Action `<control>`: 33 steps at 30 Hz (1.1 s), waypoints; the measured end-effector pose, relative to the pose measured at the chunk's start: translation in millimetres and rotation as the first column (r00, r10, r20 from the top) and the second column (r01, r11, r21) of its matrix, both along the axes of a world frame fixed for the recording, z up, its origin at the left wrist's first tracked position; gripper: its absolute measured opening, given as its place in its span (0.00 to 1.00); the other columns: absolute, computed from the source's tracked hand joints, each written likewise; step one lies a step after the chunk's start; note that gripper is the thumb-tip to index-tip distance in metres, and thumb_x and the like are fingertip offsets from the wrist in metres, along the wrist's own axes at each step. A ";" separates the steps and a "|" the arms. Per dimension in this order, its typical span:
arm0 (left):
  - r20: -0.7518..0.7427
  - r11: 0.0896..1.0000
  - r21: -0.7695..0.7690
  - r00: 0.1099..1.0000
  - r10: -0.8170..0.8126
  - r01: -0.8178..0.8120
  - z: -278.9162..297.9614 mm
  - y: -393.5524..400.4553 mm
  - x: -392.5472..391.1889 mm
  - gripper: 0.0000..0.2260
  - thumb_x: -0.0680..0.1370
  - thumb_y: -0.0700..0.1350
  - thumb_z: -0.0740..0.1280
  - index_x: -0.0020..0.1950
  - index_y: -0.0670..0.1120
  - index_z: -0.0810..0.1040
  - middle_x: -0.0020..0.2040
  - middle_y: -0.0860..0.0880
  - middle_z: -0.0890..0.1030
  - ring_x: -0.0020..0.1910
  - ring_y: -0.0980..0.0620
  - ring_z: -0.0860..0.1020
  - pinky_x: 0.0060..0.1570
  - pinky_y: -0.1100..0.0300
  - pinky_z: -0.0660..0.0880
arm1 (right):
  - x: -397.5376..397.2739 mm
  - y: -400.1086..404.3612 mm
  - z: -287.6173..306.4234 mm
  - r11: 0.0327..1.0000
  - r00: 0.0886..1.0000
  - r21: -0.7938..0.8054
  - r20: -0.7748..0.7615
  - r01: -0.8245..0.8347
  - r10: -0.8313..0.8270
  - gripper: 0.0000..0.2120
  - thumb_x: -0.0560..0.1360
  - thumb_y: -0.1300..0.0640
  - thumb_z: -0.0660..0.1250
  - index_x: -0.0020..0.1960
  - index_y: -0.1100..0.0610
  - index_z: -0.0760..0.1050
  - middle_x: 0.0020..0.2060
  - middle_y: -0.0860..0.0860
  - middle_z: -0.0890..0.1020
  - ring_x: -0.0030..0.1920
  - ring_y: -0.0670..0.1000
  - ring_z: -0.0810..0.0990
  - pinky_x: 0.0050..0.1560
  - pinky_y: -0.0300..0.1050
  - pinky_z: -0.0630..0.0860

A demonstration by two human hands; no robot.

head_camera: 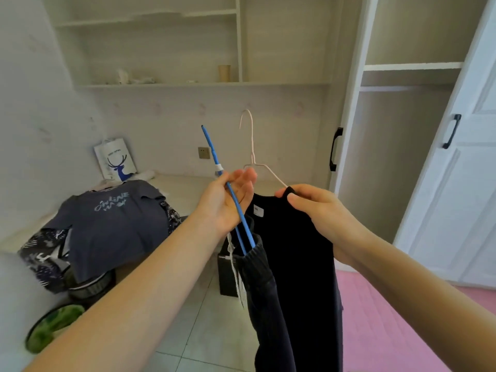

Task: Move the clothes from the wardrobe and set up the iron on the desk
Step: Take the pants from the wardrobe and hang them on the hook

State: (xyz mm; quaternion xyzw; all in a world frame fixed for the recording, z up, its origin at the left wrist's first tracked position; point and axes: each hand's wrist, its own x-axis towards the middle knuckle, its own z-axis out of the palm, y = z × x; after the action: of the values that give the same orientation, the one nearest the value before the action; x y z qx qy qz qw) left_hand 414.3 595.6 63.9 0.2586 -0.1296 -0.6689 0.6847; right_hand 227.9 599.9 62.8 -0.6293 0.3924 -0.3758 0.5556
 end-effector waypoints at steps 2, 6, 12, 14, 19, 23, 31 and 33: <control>0.062 0.998 -0.025 0.997 0.053 -0.052 -0.8 4.9 10.4 0.14 0.83 0.47 0.56 0.52 0.39 0.75 0.42 0.41 0.84 0.37 0.46 0.84 0.38 0.57 0.81 | 14.4 -2.2 -1.4 0.998 0.999 -0.039 0.000 -0.049 0.049 0.10 0.80 0.56 0.60 0.54 0.52 0.80 0.44 0.53 0.84 0.43 0.51 0.83 0.42 0.43 0.78; 0.140 0.992 -0.050 0.982 0.123 -0.117 -0.1 13.6 33.1 0.14 0.83 0.45 0.56 0.62 0.38 0.73 0.54 0.42 0.82 0.50 0.43 0.83 0.57 0.51 0.76 | 40.9 -5.6 -1.0 0.987 0.991 -0.098 0.011 -0.130 0.132 0.10 0.80 0.57 0.60 0.55 0.53 0.79 0.45 0.52 0.85 0.46 0.52 0.84 0.48 0.46 0.79; 0.245 0.973 -0.113 0.944 0.222 -0.199 8.5 19.9 68.9 0.16 0.84 0.42 0.54 0.70 0.39 0.68 0.64 0.42 0.77 0.61 0.44 0.77 0.64 0.51 0.71 | 80.4 -7.7 6.0 0.952 0.965 -0.166 0.008 -0.258 0.263 0.10 0.80 0.58 0.59 0.56 0.53 0.79 0.47 0.52 0.85 0.48 0.51 0.84 0.53 0.48 0.79; 0.256 0.965 -0.129 0.933 0.253 -0.226 11.5 21.5 81.9 0.16 0.83 0.42 0.53 0.69 0.38 0.69 0.66 0.42 0.76 0.65 0.44 0.74 0.68 0.51 0.68 | 96.4 -8.3 5.9 0.939 0.958 -0.195 -0.019 -0.283 0.285 0.10 0.80 0.57 0.60 0.56 0.52 0.79 0.47 0.52 0.84 0.49 0.52 0.83 0.56 0.52 0.78; 0.192 0.943 -0.169 0.929 0.317 -0.287 16.7 24.1 118.9 0.13 0.83 0.41 0.55 0.64 0.38 0.71 0.65 0.42 0.77 0.64 0.43 0.75 0.65 0.50 0.69 | 138.9 -6.9 -4.4 0.882 0.938 -0.321 -0.156 -0.345 0.310 0.10 0.80 0.54 0.59 0.56 0.46 0.77 0.48 0.45 0.83 0.47 0.46 0.81 0.53 0.45 0.76; 0.172 0.927 -0.174 0.917 0.360 -0.332 13.1 21.2 151.1 0.15 0.82 0.41 0.55 0.67 0.39 0.69 0.66 0.43 0.76 0.65 0.44 0.74 0.67 0.52 0.67 | 174.6 -10.6 -13.2 0.867 0.919 -0.314 -0.210 -0.386 0.333 0.09 0.81 0.54 0.56 0.54 0.46 0.75 0.50 0.47 0.82 0.44 0.46 0.80 0.44 0.35 0.74; 0.152 0.903 -0.172 0.895 0.420 -0.394 1.2 11.6 235.3 0.17 0.82 0.40 0.56 0.72 0.40 0.66 0.65 0.42 0.77 0.63 0.44 0.77 0.69 0.50 0.67 | 258.4 -45.3 -9.6 0.814 0.797 -0.269 -0.501 -0.514 0.338 0.08 0.80 0.59 0.55 0.54 0.50 0.71 0.50 0.52 0.80 0.51 0.53 0.79 0.55 0.54 0.77; 0.171 0.897 -0.177 0.885 0.434 -0.406 -2.2 9.3 254.2 0.18 0.82 0.40 0.56 0.72 0.40 0.65 0.65 0.42 0.77 0.63 0.44 0.76 0.67 0.51 0.68 | 287.7 -48.8 -2.7 0.772 0.734 -0.287 -0.601 -0.567 0.316 0.09 0.78 0.63 0.56 0.53 0.51 0.70 0.52 0.54 0.79 0.53 0.55 0.78 0.56 0.54 0.75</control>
State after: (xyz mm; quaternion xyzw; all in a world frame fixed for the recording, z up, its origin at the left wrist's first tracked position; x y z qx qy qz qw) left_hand 668.5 604.9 61.7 0.3009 -0.1859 -0.4638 0.8123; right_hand 515.6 551.1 60.1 -0.8942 0.2626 -0.1239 0.3407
